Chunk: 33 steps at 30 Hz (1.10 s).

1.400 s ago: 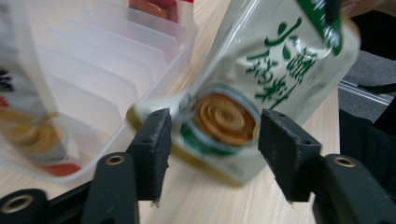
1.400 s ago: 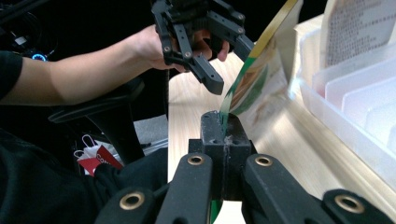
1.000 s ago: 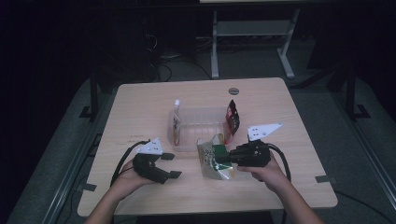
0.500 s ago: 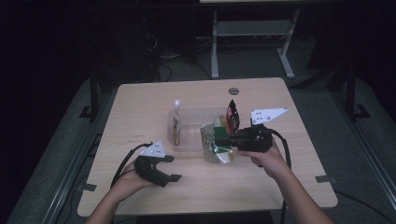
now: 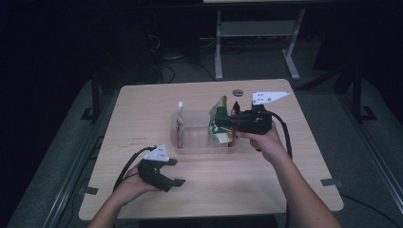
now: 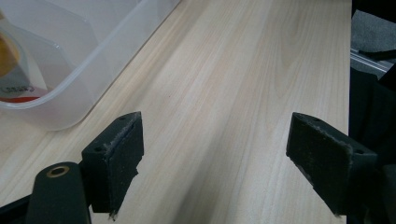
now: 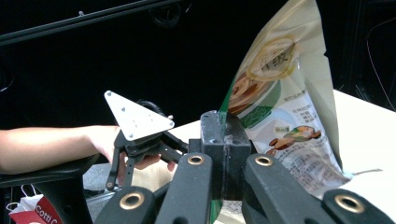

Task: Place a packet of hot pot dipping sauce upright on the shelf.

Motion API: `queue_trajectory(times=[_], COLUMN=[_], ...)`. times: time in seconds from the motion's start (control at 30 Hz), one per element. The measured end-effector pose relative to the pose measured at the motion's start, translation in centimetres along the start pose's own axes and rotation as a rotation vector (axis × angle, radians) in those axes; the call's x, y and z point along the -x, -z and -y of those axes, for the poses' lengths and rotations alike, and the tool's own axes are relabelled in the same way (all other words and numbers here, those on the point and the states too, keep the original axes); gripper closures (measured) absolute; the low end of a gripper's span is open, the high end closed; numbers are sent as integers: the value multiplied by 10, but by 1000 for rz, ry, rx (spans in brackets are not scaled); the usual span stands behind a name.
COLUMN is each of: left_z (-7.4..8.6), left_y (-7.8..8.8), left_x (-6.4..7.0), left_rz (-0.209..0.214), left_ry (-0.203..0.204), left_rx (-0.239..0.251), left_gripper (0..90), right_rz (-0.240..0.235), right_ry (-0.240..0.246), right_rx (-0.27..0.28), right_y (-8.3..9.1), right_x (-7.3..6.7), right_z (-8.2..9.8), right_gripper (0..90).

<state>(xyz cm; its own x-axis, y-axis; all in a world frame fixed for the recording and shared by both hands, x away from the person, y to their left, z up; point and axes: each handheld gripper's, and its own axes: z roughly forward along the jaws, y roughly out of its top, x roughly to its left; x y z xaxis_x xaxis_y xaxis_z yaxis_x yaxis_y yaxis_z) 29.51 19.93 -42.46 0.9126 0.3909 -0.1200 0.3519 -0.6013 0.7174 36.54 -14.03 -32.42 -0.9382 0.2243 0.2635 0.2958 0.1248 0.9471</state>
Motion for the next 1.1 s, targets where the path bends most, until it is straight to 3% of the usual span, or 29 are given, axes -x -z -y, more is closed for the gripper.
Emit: queue_trajectory(times=[0.47, 1.1], left_z=[0, 1], left_y=[-1, -2], left_x=[0, 1], left_rz=[3, 10], left_ry=[1, 9], left_rx=[-8, -13], left_gripper=[184, 184], right_rz=[37, 74], right_ry=[-15, -60], right_rx=[-36, -100], right_y=[-11, -21], right_x=[16, 31], right_z=[4, 29], right_gripper=[900, 900])
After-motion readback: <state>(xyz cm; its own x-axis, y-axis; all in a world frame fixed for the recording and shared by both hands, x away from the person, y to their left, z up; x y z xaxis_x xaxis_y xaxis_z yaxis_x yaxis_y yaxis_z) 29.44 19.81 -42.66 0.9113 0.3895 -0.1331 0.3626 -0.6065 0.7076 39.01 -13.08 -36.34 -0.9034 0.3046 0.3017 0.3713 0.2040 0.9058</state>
